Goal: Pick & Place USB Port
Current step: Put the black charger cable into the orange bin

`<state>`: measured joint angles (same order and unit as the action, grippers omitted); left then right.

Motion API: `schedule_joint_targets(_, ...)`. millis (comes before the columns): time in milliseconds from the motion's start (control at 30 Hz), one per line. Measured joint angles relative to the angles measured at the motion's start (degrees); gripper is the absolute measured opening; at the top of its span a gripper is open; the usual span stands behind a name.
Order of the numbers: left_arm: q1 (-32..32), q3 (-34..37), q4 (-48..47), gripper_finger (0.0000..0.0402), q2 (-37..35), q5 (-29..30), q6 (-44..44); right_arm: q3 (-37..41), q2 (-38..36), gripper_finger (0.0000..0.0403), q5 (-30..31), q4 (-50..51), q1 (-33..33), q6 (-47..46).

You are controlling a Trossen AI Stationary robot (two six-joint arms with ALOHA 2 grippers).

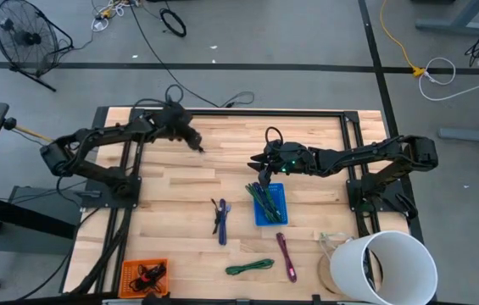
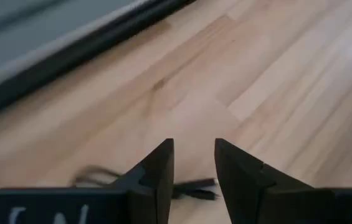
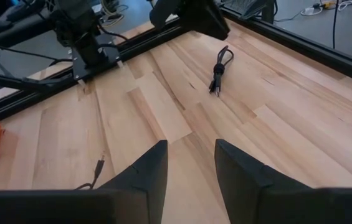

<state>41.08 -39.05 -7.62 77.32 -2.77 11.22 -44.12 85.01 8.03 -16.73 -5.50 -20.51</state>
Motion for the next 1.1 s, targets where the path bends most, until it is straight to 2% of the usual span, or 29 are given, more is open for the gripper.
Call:
schedule_joint_targets(200,-0.2,0.0,-6.6,0.0119,0.0,0.9,15.3,0.0,0.0,0.0132,0.0,0.0,0.0,0.0)
schedule_joint_targets(333,-0.2,0.0,-10.0,0.0119,0.7,1.4,29.0,0.0,0.0,0.0132,0.0,0.0,0.0,-0.5)
schedule_joint_targets(433,-0.2,0.0,-9.3,0.0119,1.0,1.5,38.0,0.0,0.0,0.0132,0.0,0.0,0.0,-0.7)
schedule_joint_targets(733,-1.6,-0.1,-8.4,0.0119,2.7,0.3,44.6,0.0,0.0,0.0132,0.0,-0.3,0.0,-0.9)
schedule_joint_targets(867,-1.5,-0.1,-8.5,0.0119,5.7,0.2,52.5,0.0,0.0,0.0132,0.0,-0.3,0.1,-1.9)
schedule_joint_targets(1100,-1.2,-0.1,-6.8,0.0119,10.3,0.3,53.9,0.0,0.0,0.0132,0.0,-0.4,1.2,-2.6)
